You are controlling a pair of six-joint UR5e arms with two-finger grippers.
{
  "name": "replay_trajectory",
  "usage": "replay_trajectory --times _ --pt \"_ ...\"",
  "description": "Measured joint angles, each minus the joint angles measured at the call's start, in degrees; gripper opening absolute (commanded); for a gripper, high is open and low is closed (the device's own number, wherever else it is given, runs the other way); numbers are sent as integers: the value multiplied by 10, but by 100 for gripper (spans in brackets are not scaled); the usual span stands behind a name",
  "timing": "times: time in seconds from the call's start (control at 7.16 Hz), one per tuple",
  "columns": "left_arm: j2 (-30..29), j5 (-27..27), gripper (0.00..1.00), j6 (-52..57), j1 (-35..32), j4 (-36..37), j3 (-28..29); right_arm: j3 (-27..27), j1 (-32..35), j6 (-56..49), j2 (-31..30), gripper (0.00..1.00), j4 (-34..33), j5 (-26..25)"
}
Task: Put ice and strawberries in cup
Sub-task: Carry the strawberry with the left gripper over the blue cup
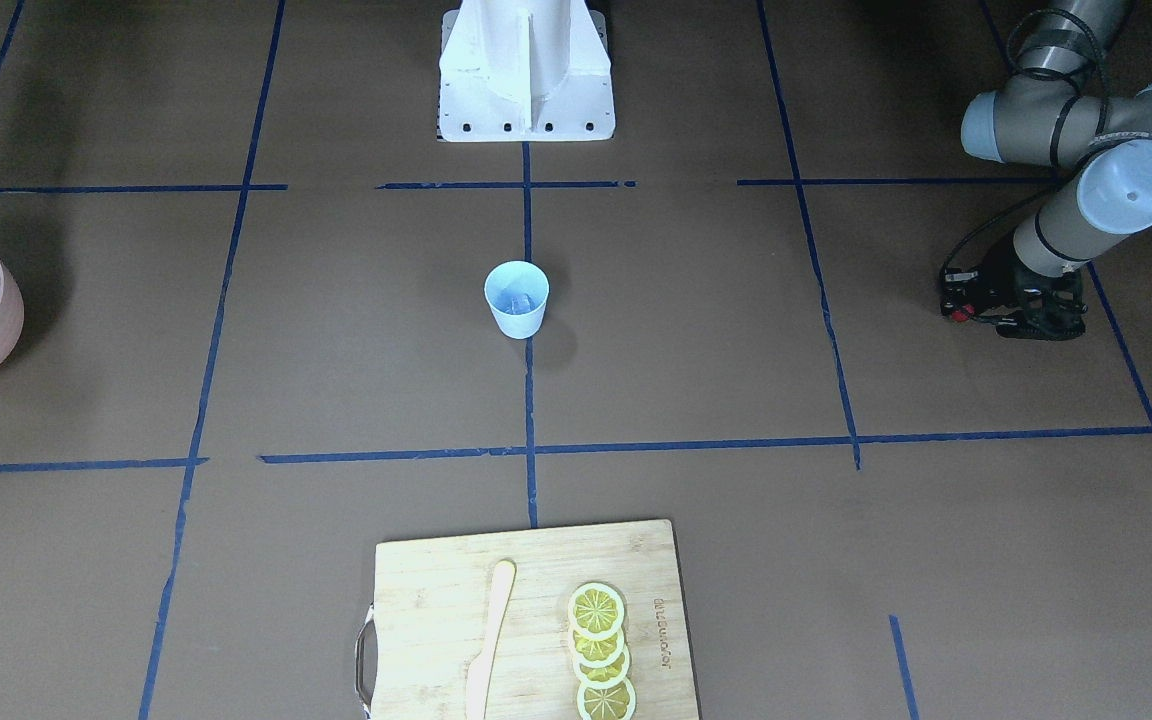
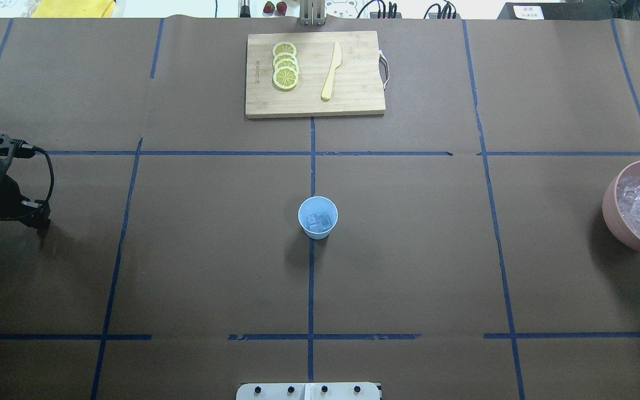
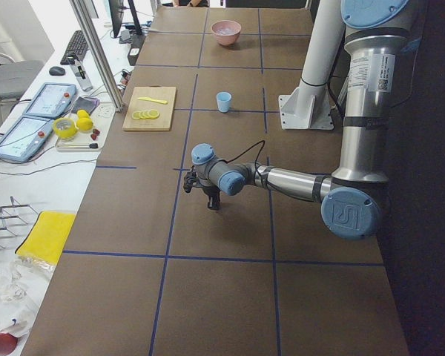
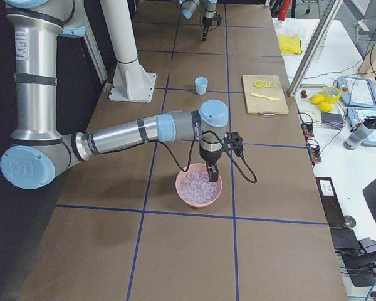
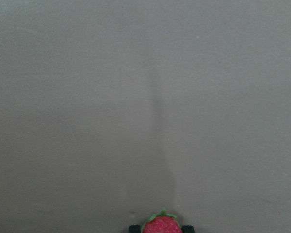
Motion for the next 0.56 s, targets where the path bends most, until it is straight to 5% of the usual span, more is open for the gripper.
replay_trajectory --times 0.56 --pt "-73 0 0 -151 21 7 -78 1 0 0 0 100 2 2"
